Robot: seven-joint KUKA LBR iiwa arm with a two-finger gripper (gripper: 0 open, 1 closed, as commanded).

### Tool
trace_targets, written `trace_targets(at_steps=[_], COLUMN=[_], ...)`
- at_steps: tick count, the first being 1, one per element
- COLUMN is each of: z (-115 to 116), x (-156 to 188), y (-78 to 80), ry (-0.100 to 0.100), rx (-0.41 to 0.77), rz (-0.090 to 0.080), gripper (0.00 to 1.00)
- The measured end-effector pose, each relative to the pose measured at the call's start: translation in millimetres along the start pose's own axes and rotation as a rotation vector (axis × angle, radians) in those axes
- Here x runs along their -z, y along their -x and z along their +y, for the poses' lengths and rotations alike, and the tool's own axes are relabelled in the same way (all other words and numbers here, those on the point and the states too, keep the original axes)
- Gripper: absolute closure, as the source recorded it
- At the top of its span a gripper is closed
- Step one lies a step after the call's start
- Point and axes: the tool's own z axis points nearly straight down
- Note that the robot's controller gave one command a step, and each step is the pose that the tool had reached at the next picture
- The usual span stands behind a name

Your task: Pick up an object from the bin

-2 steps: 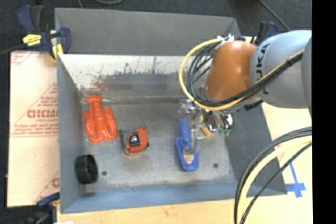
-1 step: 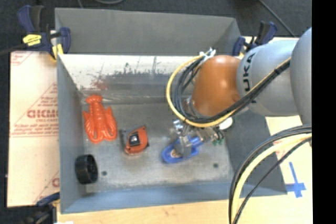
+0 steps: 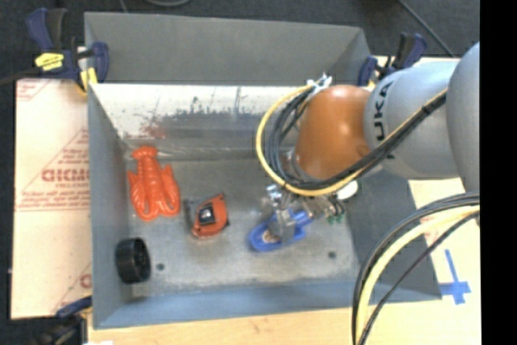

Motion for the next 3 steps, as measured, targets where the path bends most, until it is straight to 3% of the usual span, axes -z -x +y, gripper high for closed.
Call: trace_targets(at_steps=[1, 2, 3], z=[11, 23, 40], x=[12, 18, 10], y=[1.0, -13.5, -10.7], ry=[0.0, 0.001, 0.002], rx=[0.004, 0.012, 0.015], rz=[-0.001, 0.0, 0.002], gripper=[1.0, 1.0, 1.0])
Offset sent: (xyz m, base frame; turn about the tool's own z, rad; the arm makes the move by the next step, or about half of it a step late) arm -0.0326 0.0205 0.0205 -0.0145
